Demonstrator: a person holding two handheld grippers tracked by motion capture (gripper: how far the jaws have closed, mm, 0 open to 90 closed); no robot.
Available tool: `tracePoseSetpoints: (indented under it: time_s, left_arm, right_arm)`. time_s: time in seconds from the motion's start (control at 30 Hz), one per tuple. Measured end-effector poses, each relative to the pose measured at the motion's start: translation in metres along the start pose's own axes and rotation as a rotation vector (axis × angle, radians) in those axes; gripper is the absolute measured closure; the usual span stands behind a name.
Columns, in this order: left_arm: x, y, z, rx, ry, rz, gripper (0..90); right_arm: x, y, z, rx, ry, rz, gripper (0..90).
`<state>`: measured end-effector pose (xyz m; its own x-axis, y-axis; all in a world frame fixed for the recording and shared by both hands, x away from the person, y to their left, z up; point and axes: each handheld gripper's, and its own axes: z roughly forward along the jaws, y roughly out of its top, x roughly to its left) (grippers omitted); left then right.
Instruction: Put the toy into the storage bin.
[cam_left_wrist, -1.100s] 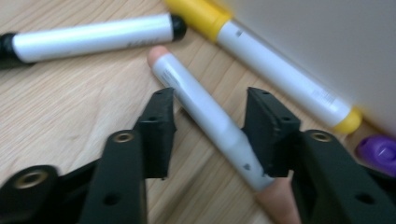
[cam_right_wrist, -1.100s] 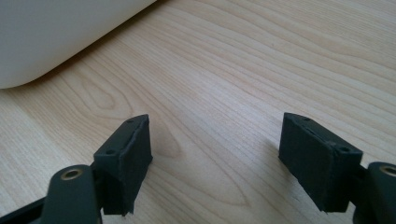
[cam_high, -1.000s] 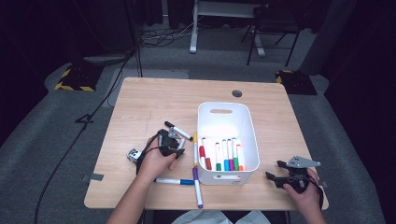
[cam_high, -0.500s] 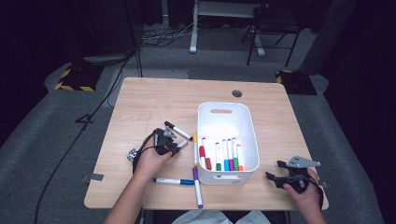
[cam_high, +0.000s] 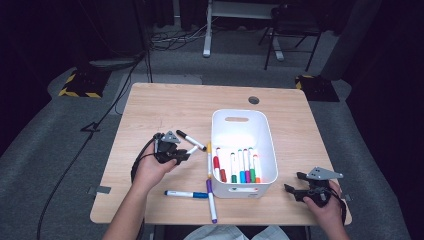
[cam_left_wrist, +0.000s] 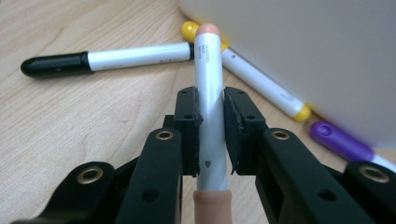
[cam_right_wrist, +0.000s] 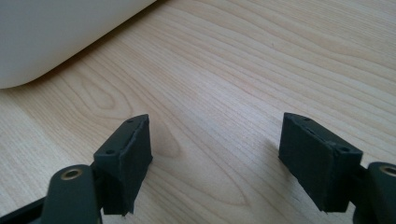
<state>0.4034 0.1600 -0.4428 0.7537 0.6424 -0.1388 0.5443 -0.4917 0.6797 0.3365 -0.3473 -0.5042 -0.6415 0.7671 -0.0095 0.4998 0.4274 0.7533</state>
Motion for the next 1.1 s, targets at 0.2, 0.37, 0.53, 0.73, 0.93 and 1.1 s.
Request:
tracePoseSetpoints:
  time_s: [0.2,0.37,0.53,0.73,0.93,1.1]
  left_arm:
    - [-0.01,0.008,-0.023,-0.036,-0.026,0.035,76.2]
    - [-0.023,0.017,-0.039,-0.062,-0.055,0.061,76.2]
    - [-0.028,0.026,-0.053,-0.087,-0.054,0.076,76.2]
    - [-0.033,0.035,-0.07,-0.127,-0.057,0.098,76.2]
    - [-0.039,0.045,-0.075,-0.147,-0.076,0.11,76.2]
    - [-0.046,0.058,-0.07,-0.143,-0.1,0.138,76.1]
  right_arm:
    - [0.0,0.0,0.0,0.0,0.0,0.0,25.6]
    - [0.0,0.0,0.0,0.0,0.0,0.0,25.6]
    - [0.0,0.0,0.0,0.0,0.0,0.0,25.6]
    - [0.0,0.0,0.0,0.0,0.0,0.0,25.6]
    - [0.0,0.0,0.0,0.0,0.0,0.001,25.6]
    - [0.0,0.0,0.0,0.0,0.0,0.0,25.6]
